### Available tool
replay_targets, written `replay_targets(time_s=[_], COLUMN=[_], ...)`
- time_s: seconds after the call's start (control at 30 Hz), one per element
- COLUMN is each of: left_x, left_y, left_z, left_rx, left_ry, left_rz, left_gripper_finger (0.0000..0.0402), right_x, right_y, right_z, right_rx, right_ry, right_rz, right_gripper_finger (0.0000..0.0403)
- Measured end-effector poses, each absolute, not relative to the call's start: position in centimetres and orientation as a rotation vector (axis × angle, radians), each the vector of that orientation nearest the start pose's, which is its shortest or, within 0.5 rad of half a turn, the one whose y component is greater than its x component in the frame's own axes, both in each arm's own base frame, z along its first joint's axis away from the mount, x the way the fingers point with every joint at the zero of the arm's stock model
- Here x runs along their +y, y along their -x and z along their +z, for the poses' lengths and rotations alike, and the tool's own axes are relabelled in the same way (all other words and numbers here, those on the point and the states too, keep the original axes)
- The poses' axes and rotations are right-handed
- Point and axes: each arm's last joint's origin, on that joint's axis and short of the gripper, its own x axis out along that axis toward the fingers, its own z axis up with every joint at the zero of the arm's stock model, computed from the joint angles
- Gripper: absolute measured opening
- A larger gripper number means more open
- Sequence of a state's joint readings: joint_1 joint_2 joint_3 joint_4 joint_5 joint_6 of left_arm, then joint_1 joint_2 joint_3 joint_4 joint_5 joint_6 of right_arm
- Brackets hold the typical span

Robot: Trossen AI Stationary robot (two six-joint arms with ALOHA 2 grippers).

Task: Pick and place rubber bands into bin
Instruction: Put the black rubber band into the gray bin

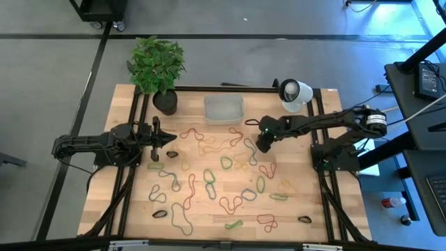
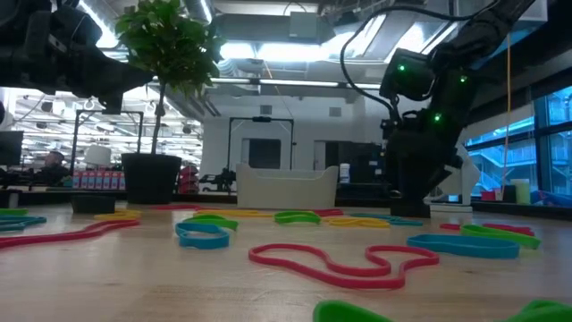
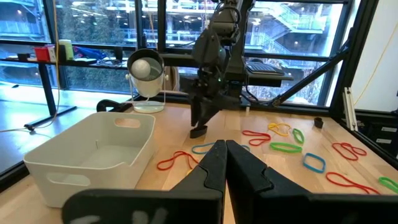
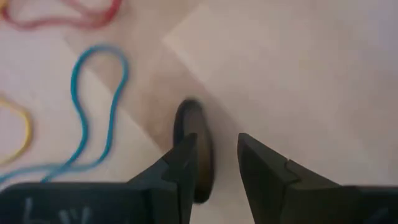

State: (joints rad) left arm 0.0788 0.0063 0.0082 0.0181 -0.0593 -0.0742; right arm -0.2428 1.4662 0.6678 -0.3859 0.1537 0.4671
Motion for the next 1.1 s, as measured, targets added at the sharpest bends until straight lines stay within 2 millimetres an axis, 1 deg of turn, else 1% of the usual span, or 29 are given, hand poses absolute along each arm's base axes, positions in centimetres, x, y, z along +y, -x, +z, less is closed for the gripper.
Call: replay_targets(time_s=[0.2,0.3,0.4,0.5,0.53,0.6,0.67,0.83,0.9,0.97,1.03,1.1], left_x=[0.9,0.9,0.9,0.9,0.9,0.9,0.9,0.9,0.9,0.9,0.9,0.9], left_y=[-9.7,-9.7,-9.7,-9.7,-9.7,-9.7,-9.7,-9.7,-9.7,-9.7,-9.7,-9.7], left_z=[16.8,16.8,16.8,16.8,16.8,16.8,16.8,16.8,16.8,16.8,16.8,16.8], left_rx=[-0.025,-0.025,-0.025,-0.025,-0.025,-0.025,-0.025,-0.025,-0.025,-0.025,-0.025,-0.025], left_ry=[0.074,0.074,0.074,0.074,0.074,0.074,0.074,0.074,0.074,0.074,0.074,0.074], left_rz=[0.137,0.137,0.137,0.137,0.137,0.137,0.137,0.137,0.137,0.137,0.137,0.137], left_gripper_finger=[0.0004,0.0004,0.0004,0.0004,0.0004,0.0004,0.0004,0.0004,0.0004,0.0004,0.0004,0.0004], right_x=[-6.3,-6.3,-6.3,-6.4,-6.4,-6.4,-6.5,-7.4,-7.9,-8.5,-9.2,-10.0], right_y=[-23.6,-23.7,-23.8,-23.8,-23.9,-24.0,-24.6,-27.3,-29.0,-30.7,-32.6,-34.8], right_z=[13.4,12.8,12.5,12.5,12.7,13.2,14.5,19.6,22.2,24.3,25.7,26.4], right_rx=[1.138,1.166,1.179,1.174,1.17,1.166,1.139,1.067,0.976,0.919,0.899,0.897], right_ry=[-0.449,-0.428,-0.424,-0.421,-0.419,-0.41,-0.407,-0.314,-0.264,-0.206,-0.171,-0.141], right_rz=[-0.616,-0.606,-0.606,-0.608,-0.606,-0.594,-0.581,-0.6,-0.582,-0.56,-0.547,-0.535], right_gripper_finger=[0.0118,0.0108,0.0075,0.0022,0.0012,0.0011,0.001,0.0004,0.0003,0.0003,0.0002,0.0002])
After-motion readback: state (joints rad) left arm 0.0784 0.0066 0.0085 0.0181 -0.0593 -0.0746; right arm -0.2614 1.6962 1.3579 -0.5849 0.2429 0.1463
